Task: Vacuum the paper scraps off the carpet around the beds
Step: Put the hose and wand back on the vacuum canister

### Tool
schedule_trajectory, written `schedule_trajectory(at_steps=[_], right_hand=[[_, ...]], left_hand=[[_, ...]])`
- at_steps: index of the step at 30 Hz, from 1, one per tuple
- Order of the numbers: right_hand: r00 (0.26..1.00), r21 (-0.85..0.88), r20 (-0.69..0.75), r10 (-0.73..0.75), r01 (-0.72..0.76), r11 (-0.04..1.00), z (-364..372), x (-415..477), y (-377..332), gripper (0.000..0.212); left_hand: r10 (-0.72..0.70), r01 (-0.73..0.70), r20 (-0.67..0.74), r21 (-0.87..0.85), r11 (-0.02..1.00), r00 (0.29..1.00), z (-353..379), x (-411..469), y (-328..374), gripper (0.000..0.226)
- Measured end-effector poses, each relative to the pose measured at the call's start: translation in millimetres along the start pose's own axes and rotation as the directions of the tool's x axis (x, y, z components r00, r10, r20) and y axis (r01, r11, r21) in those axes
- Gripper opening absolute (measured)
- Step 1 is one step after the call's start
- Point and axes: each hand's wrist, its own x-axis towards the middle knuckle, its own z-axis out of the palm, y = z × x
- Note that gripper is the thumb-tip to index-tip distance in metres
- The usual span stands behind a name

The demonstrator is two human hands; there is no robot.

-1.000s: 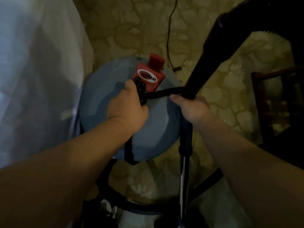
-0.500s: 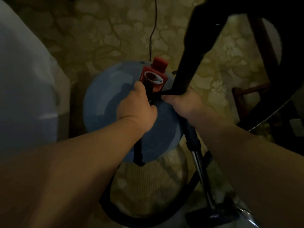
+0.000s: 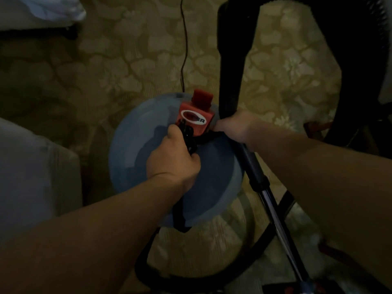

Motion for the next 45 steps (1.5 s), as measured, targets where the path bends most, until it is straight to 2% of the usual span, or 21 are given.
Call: schedule_trajectory(at_steps=[5,8,11,15,19,21,24,25,28,30,33,37,43,45], right_hand=[[0.997,0.051,0.074,0.036,-0.04,0.998,-27,44,-21,0.028],[0.994,0.097,0.095,0.056,-0.066,0.993,-45,64,-31,0.033],[0.996,0.071,0.077,0.049,-0.055,0.996,-60,88,-44,0.027],[0.997,0.068,0.047,0.054,-0.057,0.996,-83,125,-61,0.043],[0.997,0.092,0.034,0.072,-0.074,0.993,-111,151,-68,0.029],[0.997,0.101,0.035,0.075,-0.079,0.992,-117,165,-77,0.035],[0.997,0.072,0.001,0.08,-0.08,0.994,-129,198,-88,0.08],[0.996,0.097,-0.002,0.084,-0.083,0.992,-135,212,-89,0.08],[0.995,0.169,0.055,0.083,-0.091,0.981,-156,241,-97,0.048],[0.994,0.184,0.074,0.079,-0.092,0.979,-168,252,-99,0.043],[0.993,0.191,0.1,0.069,-0.087,0.978,-178,265,-98,0.054],[0.997,0.221,0.075,0.035,-0.051,0.974,-191,286,-102,0.058],[1.0,0.272,0.006,-0.024,0.021,0.962,-200,300,-107,0.062],[1.0,0.296,-0.014,-0.016,0.019,0.955,-204,301,-113,0.069]], left_hand=[[0.006,-0.006,-0.001,-0.049,0.999,1.0,-2,37,19,0.04],[0.024,-0.024,-0.014,-0.002,1.0,1.0,-3,66,34,0.041],[0.054,-0.054,-0.021,0.006,0.999,0.998,-4,102,49,0.036],[0.107,-0.106,-0.004,0.025,0.994,0.994,-8,154,73,0.035],[0.186,-0.187,0.024,0.026,0.982,0.982,-7,191,93,0.035],[0.221,-0.222,0.025,0.044,0.974,0.975,-9,214,101,0.035],[0.279,-0.28,0.019,0.083,0.957,0.96,-12,255,119,0.036],[0.301,-0.302,0.021,0.092,0.949,0.953,-12,268,123,0.037],[0.35,-0.351,0.028,0.094,0.931,0.936,-13,297,135,0.033],[0.354,-0.355,0.028,0.116,0.928,0.935,-14,313,141,0.03],[0.361,-0.365,0.054,0.189,0.912,0.931,-19,336,153,0.031],[0.399,-0.416,0.116,0.255,0.873,0.91,-27,371,171,0.039],[0.519,-0.553,0.188,0.291,0.781,0.833,-34,423,182,0.043],[0.565,-0.602,0.21,0.295,0.742,0.798,-36,436,185,0.047]])
